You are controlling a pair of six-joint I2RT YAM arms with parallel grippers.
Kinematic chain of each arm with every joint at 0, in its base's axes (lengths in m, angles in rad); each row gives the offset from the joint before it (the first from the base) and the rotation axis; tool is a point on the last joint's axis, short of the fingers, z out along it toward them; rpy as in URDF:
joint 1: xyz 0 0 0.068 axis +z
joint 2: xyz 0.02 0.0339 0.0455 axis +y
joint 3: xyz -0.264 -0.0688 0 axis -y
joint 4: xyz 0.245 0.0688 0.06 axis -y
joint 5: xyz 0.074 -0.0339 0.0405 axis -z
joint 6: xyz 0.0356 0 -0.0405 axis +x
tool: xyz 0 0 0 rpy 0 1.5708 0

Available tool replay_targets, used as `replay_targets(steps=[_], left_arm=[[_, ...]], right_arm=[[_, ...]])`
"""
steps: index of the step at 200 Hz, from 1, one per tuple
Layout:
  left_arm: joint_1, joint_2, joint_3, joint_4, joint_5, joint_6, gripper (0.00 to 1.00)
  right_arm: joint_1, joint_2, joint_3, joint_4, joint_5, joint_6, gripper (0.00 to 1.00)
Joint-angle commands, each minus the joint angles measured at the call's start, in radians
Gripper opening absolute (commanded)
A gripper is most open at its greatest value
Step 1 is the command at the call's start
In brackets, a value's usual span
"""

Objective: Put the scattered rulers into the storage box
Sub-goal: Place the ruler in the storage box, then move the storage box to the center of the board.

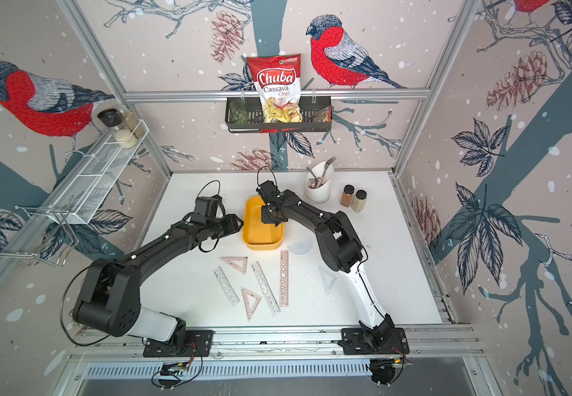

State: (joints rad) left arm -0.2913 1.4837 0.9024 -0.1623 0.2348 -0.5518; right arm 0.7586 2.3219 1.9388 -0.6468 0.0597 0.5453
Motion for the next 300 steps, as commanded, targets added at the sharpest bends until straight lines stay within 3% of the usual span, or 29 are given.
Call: replay_targets(steps=[1,23,73,119,138,168,204,249,300], left_arm=[[0.001,0.005,-0.005,0.028,0.005,-0.005,0.54],[0.0,0.018,-0.007,0.036,0.019,-0.013,0.54],[-0.001,0.035,-0.01,0.048,0.034,-0.023,0.54],[-0.01,0.039,-0.016,0.055,0.056,-0.035,0.53],[-0.032,0.021,-0.026,0.055,0.055,-0.044,0.53],[-0.056,-0.022,-0.063,0.051,0.04,-0.06,0.54],[-0.066,-0.054,-0.099,0.042,0.03,-0.072,0.53],[-0.068,-0.007,-0.095,0.059,0.037,-0.077,0.49],[-0.068,0.102,0.013,0.034,0.051,-0.064,0.32]], right_arm=[[-0.007,0.025,0.027,-0.014,0.007,-0.012,0.12],[-0.013,0.054,0.057,-0.017,0.01,-0.008,0.14],[-0.033,0.086,0.102,-0.02,0.01,0.002,0.3],[-0.026,0.021,0.152,-0.056,-0.019,-0.016,0.38],[-0.013,-0.086,0.058,-0.027,0.017,-0.018,0.4],[-0.018,-0.31,-0.273,0.092,0.047,-0.004,0.4],[-0.015,-0.473,-0.555,0.2,0.002,0.014,0.39],[-0.009,-0.464,-0.589,0.254,-0.063,0.028,0.38],[-0.025,-0.417,-0.545,0.242,-0.061,0.013,0.31]])
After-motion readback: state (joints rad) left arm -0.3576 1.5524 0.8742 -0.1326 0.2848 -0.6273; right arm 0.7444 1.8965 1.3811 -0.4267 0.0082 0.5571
